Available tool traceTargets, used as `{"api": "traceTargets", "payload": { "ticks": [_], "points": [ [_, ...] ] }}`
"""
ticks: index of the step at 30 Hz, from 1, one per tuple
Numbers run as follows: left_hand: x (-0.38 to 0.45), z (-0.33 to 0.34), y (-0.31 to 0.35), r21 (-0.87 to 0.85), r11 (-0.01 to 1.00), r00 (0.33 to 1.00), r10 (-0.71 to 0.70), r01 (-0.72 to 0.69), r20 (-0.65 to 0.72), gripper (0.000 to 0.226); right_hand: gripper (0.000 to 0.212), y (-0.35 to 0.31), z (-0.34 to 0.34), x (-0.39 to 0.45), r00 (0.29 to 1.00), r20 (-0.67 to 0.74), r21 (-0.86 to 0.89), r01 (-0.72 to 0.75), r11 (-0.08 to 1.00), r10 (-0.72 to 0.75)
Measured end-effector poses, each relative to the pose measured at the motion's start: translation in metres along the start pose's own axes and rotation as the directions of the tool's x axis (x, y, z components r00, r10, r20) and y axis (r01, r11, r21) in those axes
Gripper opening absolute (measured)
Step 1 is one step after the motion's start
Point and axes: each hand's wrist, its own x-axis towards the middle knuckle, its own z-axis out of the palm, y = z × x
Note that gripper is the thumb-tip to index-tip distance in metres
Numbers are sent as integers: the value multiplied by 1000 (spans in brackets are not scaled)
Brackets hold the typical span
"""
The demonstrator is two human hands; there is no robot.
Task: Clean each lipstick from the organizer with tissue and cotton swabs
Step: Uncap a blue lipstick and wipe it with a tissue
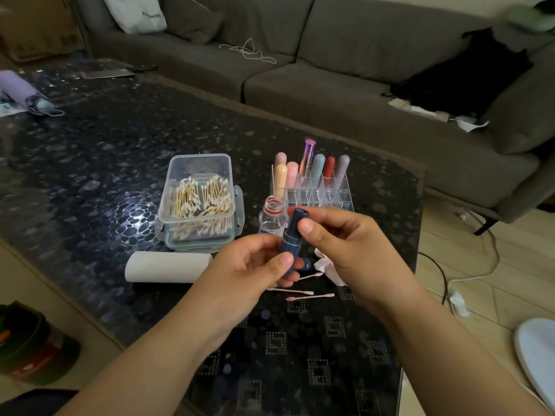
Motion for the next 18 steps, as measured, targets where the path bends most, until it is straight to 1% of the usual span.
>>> {"api": "traceTargets", "payload": {
  "ticks": [3,5,8,10,11,13,14,15,16,18],
  "points": [
    [1,2,0,-63,998,1000,-4,3,-11,35,29,-1,1,-2,1000,3,-11,16,1000,-16],
    [2,3,2,-78,997,999,15,-18,-37,31,28,-2,3,-2,999,-19,-3,30,1000,-30],
    [2,5,2,-28,997,994,73,-75,-80,17,26,0,7,-2,996,-58,-20,71,997,-72],
    [2,5,1,-54,996,994,60,-65,-87,18,23,0,9,-2,994,-65,-26,91,995,-93],
    [2,5,0,-110,994,998,20,-26,-55,26,22,-1,9,-2,994,-66,-17,89,996,-90],
    [0,5,2,-230,969,994,-77,93,76,43,23,-4,8,-2,996,-52,30,69,997,-68],
    [-1,4,4,-257,957,987,-104,133,123,47,25,-7,7,-3,998,-36,66,57,996,-55],
    [-1,5,5,-274,950,983,-115,150,140,47,27,-9,7,-4,999,-20,98,52,994,-50],
    [-2,5,6,-288,946,985,-114,147,129,42,27,-10,6,-5,998,-14,111,56,992,-54],
    [-1,5,6,-316,944,995,-81,97,64,26,27,-10,6,-5,997,-39,79,72,994,-69]
  ]
}}
